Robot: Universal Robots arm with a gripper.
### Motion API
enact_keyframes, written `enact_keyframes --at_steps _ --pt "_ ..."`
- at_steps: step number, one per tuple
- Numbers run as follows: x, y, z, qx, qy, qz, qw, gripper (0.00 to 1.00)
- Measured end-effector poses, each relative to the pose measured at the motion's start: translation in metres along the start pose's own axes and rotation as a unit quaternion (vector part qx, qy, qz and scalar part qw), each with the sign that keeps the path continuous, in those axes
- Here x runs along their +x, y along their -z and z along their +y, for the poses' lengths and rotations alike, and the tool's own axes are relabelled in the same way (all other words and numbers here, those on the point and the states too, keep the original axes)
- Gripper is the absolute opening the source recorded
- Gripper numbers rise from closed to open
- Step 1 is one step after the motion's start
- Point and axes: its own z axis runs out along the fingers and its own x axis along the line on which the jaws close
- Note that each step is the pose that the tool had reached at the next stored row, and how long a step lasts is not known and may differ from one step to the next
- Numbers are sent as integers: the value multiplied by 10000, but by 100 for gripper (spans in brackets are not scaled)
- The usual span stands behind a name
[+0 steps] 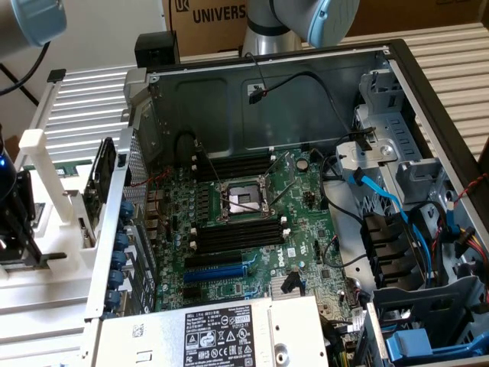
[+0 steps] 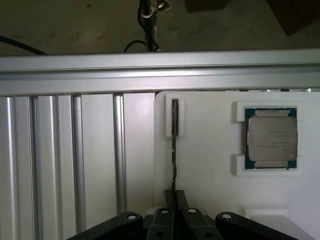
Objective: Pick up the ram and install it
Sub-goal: 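Pick up the ram and move it above insertion slot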
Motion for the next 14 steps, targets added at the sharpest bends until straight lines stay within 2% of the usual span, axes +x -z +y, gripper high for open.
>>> enact_keyframes --at_steps 5,8,14 --pt "-1 76 1 1 -8 24 10000 13" --pt "-1 160 1 4 -19 62 10000 13" --pt "-3 316 3 5 -40 104 9999 13"
